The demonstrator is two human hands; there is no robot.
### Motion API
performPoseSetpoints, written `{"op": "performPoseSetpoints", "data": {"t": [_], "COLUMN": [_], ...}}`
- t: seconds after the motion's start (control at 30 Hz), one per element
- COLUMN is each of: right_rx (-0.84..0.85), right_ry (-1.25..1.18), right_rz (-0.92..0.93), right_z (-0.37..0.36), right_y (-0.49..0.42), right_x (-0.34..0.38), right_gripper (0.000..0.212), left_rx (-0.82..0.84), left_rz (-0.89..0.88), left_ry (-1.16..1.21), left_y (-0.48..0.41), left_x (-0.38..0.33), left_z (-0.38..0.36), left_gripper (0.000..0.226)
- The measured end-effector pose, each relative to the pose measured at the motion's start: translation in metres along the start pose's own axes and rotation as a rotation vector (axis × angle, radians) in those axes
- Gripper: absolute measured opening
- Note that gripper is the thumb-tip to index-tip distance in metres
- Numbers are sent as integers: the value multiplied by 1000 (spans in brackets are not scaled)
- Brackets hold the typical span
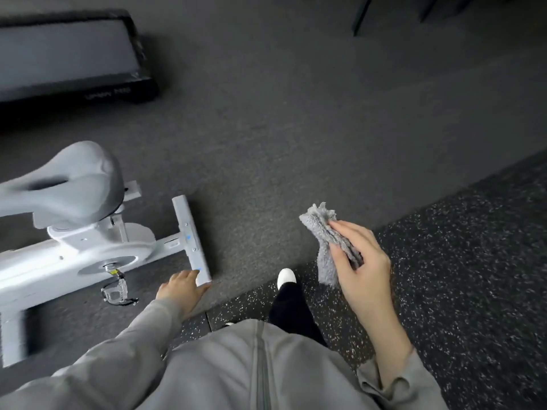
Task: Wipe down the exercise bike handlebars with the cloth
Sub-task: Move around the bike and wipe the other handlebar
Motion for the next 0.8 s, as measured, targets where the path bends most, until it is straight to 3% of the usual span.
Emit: {"op": "performPoseSetpoints", "data": {"t": [0.37, 0.8], "right_rx": [233, 432], "right_ry": [-42, -86], "right_rz": [172, 287], "right_z": [18, -115], "right_y": [-181, -350], "right_x": [-40, -22], "right_gripper": [40, 35], "left_rx": [-129, -79], "left_rz": [198, 326], "left_ry": [263, 427], "left_y": [-57, -179], "left_x": [-77, -33], "left_z": [78, 153], "left_gripper": [55, 57]}}
Point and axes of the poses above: each hand's wrist, its own y-axis away from the middle knuckle, its own z-axis out of the back of the hand, x = y × z, the point moved 6 cm from there along -y, towards the middle knuckle, and after that the axes turned 8 degrees about -y, right-handed, at the moved point
